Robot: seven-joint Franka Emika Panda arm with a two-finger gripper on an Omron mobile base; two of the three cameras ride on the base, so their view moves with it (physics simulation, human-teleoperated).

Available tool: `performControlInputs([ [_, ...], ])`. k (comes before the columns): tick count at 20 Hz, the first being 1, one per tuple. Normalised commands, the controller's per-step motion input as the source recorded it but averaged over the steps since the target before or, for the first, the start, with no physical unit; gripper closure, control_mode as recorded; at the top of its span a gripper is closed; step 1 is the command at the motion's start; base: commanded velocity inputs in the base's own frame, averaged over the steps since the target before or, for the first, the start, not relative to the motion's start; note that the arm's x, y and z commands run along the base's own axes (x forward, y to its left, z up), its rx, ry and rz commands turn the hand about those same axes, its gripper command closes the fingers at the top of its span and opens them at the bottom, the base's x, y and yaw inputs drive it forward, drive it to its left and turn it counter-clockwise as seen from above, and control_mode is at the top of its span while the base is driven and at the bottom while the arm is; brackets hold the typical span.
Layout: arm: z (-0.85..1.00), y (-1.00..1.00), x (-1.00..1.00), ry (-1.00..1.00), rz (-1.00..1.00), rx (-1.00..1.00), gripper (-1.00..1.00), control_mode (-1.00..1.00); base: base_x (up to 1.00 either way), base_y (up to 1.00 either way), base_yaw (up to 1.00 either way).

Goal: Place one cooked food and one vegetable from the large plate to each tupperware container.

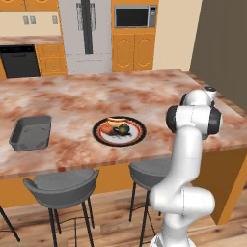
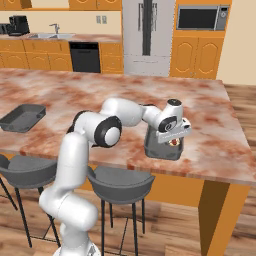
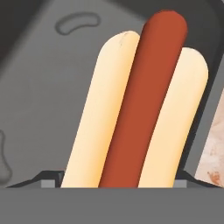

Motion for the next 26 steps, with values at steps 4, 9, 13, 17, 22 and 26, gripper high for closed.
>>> performControlInputs([
  [4,0.00,0.00,0.00,0.00,0.00,0.00,-1.00,-1.00,0.00,0.00,0.00],
  [9,0.00,0.05,-0.01,-0.04,0.00,0.00,-1.00,-1.00,0.00,0.00,0.00],
  [13,0.22,0.28,-0.21,-0.08,0.00,0.00,-1.00,-1.00,0.00,0.00,0.00],
  [17,0.64,0.61,-0.32,-0.09,-0.02,0.00,-1.00,-1.00,0.00,0.00,0.00],
  [22,0.53,0.79,-0.38,-0.02,-0.07,0.00,-1.00,-1.00,0.00,0.00,0.00],
  [26,0.32,0.93,-0.24,0.00,-0.13,0.00,-1.00,-1.00,0.00,0.00,0.00],
])
